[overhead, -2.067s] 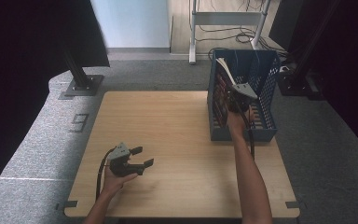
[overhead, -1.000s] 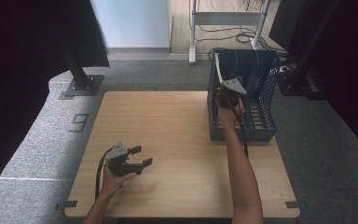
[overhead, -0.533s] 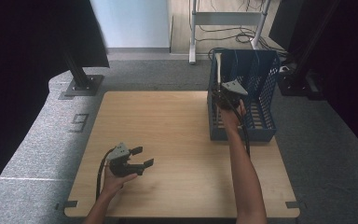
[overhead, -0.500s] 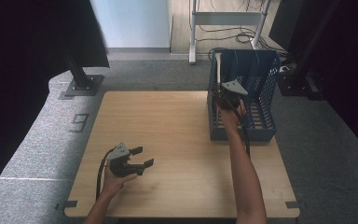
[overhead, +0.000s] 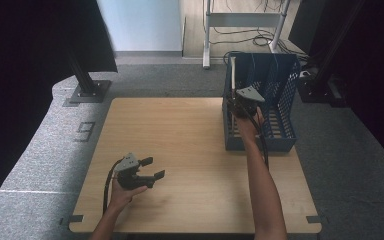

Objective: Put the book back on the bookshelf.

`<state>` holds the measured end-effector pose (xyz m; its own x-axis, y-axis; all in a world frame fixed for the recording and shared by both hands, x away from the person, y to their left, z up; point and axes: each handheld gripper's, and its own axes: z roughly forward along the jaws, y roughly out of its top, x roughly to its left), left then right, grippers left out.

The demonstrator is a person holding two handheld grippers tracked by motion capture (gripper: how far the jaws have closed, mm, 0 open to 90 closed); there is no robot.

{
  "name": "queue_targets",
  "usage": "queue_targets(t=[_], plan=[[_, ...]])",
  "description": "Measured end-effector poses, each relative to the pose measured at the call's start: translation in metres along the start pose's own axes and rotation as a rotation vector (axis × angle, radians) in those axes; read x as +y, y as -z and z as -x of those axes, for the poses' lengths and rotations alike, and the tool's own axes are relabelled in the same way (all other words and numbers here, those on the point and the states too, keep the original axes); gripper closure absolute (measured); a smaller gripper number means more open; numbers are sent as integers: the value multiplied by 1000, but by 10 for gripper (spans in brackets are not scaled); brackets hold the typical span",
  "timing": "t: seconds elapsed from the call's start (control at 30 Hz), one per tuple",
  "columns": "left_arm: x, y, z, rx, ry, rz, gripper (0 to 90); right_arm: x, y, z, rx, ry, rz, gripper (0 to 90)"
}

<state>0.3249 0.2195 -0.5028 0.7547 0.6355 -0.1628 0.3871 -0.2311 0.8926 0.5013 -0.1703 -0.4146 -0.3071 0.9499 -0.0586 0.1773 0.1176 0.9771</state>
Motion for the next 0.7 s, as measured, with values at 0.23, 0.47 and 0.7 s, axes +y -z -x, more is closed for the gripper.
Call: queue_targets(t=[0.23, 0.47, 0.7], plan=[[0, -1, 1, -4, -1, -4, 221, 0, 2, 3, 10, -20, -14, 536], [0, -2, 2, -3, -4, -8, 221, -3, 7, 3, 27, -18, -15, 501], [-1, -4, 3, -5, -7, -12, 221, -6, 14, 6, 46, -28, -17, 480]])
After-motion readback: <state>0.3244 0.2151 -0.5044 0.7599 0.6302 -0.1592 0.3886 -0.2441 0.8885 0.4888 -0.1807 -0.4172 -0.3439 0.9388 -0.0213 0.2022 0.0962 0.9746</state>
